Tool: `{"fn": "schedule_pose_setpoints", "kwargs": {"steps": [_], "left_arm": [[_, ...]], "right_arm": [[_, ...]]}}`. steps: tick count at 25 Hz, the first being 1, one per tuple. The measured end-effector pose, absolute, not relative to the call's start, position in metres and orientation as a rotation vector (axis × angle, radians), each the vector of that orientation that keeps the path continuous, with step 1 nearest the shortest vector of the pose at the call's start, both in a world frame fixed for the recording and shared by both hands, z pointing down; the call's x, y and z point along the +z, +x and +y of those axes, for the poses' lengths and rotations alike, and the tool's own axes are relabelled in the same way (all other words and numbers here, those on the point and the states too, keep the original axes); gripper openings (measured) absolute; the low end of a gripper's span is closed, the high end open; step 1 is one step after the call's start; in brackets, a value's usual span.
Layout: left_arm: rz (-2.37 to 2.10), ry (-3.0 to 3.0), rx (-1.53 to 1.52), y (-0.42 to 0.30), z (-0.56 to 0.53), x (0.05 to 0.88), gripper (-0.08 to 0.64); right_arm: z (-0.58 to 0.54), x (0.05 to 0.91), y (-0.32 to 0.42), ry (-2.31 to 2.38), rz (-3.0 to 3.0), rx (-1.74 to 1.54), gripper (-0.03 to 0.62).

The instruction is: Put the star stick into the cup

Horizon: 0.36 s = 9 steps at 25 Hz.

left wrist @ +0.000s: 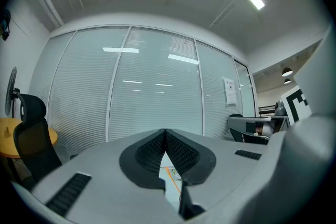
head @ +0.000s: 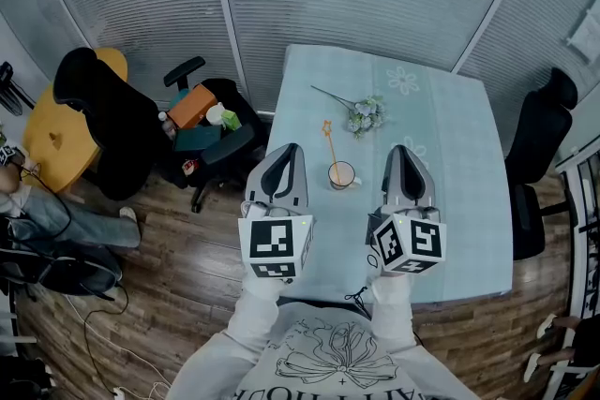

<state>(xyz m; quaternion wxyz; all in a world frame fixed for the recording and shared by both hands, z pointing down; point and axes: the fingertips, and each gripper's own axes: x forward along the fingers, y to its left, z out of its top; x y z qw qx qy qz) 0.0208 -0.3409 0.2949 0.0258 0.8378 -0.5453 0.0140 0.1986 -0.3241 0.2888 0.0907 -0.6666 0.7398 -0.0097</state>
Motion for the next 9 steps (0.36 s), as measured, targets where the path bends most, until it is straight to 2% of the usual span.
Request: {"fn": "schedule_pose_setpoints", "kwargs": {"steps": [9], "left_arm": [[-1.688, 2.591, 0.038, 0.0209, -0.3411, 0.2934, 0.006]], "right_arm": [[-0.3231, 0.2876, 0.1992, -1.979, 2.202, -0.027, 0.011]]}}
